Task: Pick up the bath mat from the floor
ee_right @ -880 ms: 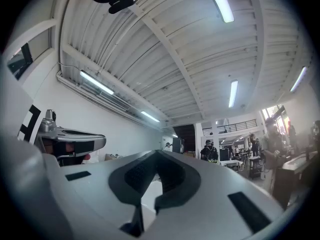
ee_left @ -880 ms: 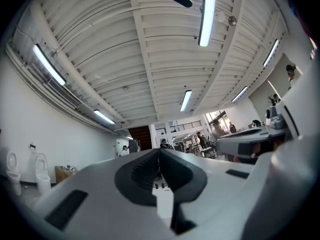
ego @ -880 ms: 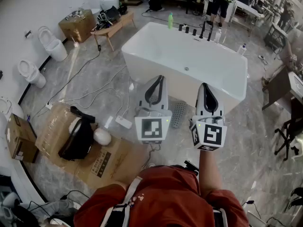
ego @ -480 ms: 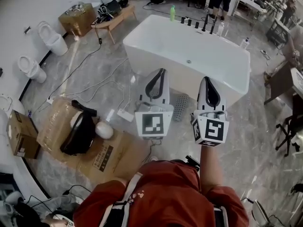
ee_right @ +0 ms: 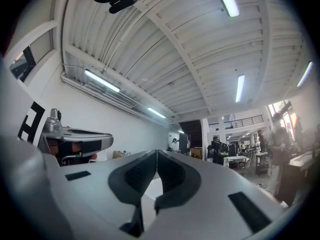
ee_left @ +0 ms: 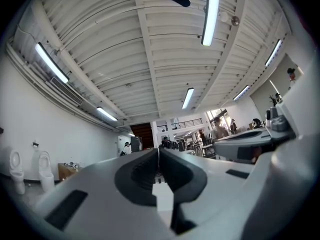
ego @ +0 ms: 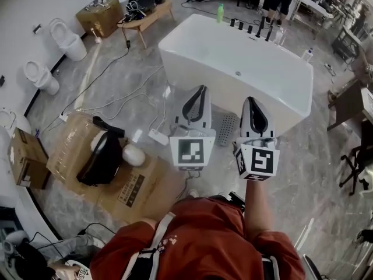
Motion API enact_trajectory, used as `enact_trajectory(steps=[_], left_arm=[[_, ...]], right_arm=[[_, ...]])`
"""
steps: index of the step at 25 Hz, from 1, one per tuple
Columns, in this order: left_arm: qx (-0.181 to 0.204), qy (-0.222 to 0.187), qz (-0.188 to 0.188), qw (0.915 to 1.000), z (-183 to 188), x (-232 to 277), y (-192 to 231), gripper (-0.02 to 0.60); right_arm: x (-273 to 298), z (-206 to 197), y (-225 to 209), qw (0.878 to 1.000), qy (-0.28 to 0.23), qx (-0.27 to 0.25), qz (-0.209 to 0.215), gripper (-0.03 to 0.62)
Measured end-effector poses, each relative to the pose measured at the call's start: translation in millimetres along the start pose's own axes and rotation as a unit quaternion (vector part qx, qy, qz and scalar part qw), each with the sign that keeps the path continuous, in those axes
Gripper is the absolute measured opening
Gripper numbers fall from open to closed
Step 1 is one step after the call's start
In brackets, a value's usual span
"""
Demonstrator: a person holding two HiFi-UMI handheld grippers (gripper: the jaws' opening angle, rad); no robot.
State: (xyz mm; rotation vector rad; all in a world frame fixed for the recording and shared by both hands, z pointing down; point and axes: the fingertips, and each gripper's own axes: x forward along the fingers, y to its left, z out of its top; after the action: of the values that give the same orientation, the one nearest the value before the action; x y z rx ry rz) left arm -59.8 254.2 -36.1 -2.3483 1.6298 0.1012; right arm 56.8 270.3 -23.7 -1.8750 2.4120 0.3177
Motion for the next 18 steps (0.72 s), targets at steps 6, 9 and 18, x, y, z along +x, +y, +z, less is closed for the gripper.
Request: enact_trajectory(steps=[6, 9, 18], left_arm=[[-0.015, 0.029, 0.000, 0.9995, -30.5, -19.0, 25.2, 0.017], [-0.031, 0.041, 0.006, 0.9987, -45.0, -27.2, 35.0, 0.017], [-0.026, 0.032, 0.004, 0.9991, -49.4, -23.3, 43.0, 0.017]], right_arm=[[-2.4, -3.8, 26.2, 1.000, -0.005, 0.007, -0.006, 0.012], [-7.9, -9.5, 34.1, 1.000, -0.001, 0.008, -0.009, 0.012], [-6.5, -4.7, 42.6, 1.000, -0.005, -0.004, -0.006, 0.012]])
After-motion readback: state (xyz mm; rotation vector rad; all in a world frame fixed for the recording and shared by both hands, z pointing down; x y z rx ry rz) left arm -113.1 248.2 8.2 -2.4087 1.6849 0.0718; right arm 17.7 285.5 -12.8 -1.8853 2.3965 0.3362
